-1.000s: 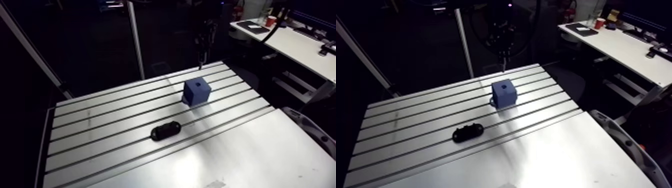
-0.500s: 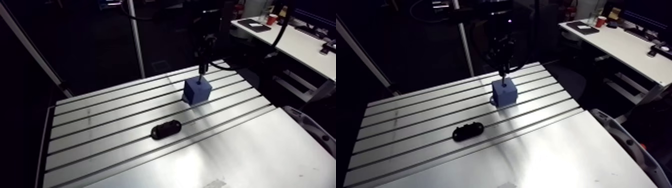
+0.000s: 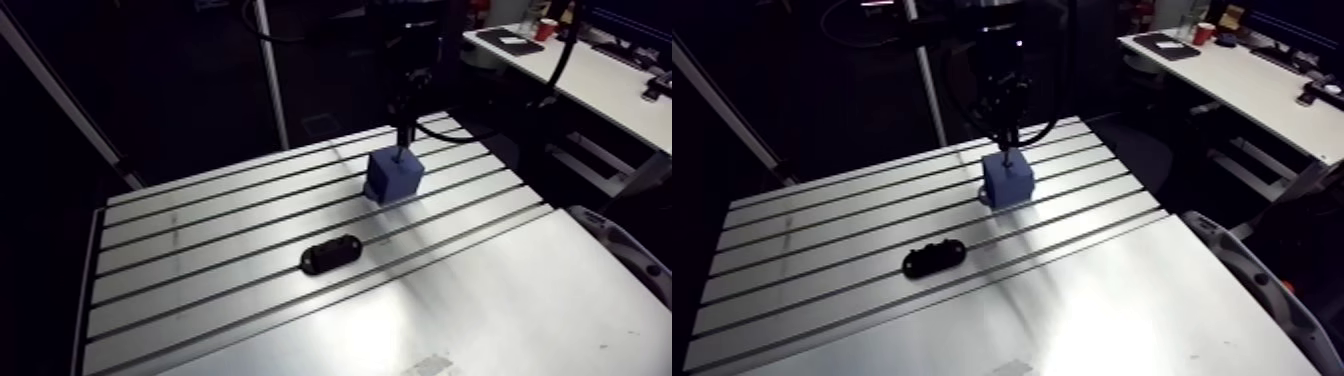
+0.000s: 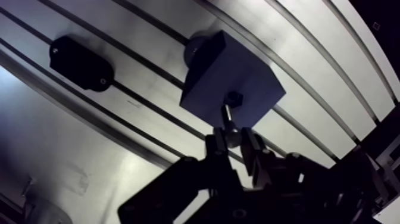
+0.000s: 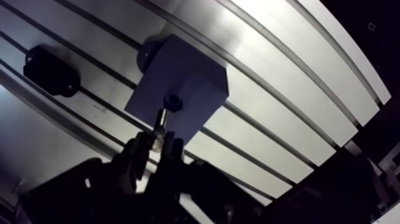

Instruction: Pick up the M10 bolt and insert it into the hex recess until seated.

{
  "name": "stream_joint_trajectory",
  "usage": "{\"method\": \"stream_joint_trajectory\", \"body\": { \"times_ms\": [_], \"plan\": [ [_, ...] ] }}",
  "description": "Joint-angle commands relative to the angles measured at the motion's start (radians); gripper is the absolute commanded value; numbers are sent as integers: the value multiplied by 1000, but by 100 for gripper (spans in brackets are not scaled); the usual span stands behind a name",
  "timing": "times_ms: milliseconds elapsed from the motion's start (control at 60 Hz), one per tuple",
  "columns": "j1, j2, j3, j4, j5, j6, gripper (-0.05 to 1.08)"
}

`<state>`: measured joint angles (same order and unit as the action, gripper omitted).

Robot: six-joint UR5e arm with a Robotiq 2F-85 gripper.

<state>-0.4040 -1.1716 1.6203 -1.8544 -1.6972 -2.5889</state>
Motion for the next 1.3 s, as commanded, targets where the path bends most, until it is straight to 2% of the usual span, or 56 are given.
{"method": "stream_joint_trajectory", "body": {
  "times_ms": [17, 1300],
  "plan": [
    [-1, 11, -9, -1, 0, 0, 80],
    [-1, 31, -17, -27, -2, -1, 81]
  ]
}}
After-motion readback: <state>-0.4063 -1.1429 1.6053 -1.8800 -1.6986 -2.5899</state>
